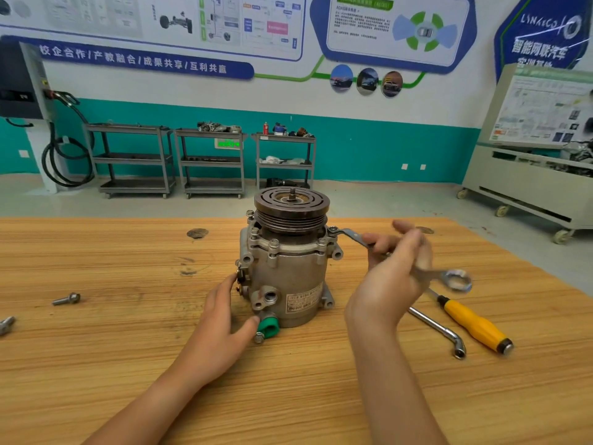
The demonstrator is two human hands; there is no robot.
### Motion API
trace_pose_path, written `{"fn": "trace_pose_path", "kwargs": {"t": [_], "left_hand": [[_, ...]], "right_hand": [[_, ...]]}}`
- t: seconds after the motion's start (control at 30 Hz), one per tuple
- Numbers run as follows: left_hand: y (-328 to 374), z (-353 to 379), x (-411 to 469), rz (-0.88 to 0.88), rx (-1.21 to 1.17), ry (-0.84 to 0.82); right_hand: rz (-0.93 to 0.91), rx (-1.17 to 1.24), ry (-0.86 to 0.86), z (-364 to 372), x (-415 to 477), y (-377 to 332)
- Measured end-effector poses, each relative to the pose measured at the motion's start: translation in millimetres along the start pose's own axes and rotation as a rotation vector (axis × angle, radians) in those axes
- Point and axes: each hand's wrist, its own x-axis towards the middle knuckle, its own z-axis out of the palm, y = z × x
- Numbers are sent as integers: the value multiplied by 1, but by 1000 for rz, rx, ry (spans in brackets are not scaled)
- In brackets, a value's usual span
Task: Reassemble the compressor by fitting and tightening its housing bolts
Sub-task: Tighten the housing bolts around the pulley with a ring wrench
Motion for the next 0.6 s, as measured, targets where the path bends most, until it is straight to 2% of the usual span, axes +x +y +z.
{"fn": "trace_pose_path", "kwargs": {"t": [0.17,0.37,0.6], "left_hand": [[-1,0,0,11,5,1],[-1,0,0,16,15,3],[0,-1,1,-12,14,-1]], "right_hand": [[365,460,2,17,82,-34],[694,306,-163,37,146,-6],[870,294,-122,30,159,35]]}}
